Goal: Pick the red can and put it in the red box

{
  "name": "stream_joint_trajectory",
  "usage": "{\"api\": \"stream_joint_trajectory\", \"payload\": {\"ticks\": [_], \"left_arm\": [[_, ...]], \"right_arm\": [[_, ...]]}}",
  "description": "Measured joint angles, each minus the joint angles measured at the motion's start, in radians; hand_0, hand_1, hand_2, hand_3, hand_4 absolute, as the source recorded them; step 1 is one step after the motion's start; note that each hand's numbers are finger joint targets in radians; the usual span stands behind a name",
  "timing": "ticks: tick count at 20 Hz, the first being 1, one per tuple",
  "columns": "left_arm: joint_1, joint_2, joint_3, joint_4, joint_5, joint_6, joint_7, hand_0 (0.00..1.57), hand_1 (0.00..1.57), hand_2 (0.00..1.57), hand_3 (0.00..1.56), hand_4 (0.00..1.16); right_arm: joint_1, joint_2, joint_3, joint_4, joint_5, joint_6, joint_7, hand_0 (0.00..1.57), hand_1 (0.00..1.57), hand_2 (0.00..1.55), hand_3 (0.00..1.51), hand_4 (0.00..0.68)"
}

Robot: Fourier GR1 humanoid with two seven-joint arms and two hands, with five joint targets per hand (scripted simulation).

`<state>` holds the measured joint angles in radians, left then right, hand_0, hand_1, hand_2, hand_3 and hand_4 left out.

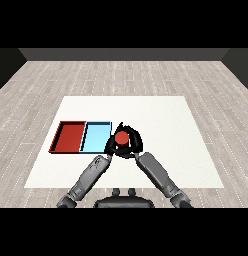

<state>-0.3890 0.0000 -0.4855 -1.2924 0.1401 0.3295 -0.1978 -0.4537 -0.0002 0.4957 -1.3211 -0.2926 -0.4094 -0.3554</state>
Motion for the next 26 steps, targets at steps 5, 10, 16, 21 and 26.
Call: {"api": "stream_joint_trajectory", "payload": {"ticks": [5,10,16,21,26], "left_arm": [[-0.021,0.003,-0.007,0.041,0.028,-0.003,-0.032,0.00,0.00,0.00,0.00,0.00],[-0.018,0.016,-0.032,0.013,-0.004,0.088,-0.001,0.90,0.90,0.95,0.68,0.76],[-0.026,0.024,-0.049,0.024,0.013,0.130,0.026,1.57,1.57,1.54,1.46,1.02],[-0.033,0.038,-0.069,0.009,-0.003,0.187,0.068,1.57,1.57,1.48,1.36,0.85],[-0.035,0.043,-0.069,-0.014,-0.015,0.230,0.092,1.57,1.57,1.51,1.40,0.87]], "right_arm": [[0.008,-0.003,0.018,-0.035,-0.006,-0.017,0.009,1.46,1.46,1.45,1.40,0.523],[-0.016,-0.014,0.032,-0.039,-0.009,-0.034,0.020,1.53,1.53,1.47,1.41,0.522],[-0.010,-0.017,0.044,-0.037,-0.033,-0.041,-0.014,1.46,1.46,1.44,1.39,0.555],[-0.022,-0.022,0.051,-0.032,-0.044,-0.048,-0.023,1.50,1.50,1.44,1.39,0.560],[-0.044,-0.024,0.058,-0.031,-0.052,-0.066,-0.020,1.52,1.52,1.46,1.40,0.544]]}}
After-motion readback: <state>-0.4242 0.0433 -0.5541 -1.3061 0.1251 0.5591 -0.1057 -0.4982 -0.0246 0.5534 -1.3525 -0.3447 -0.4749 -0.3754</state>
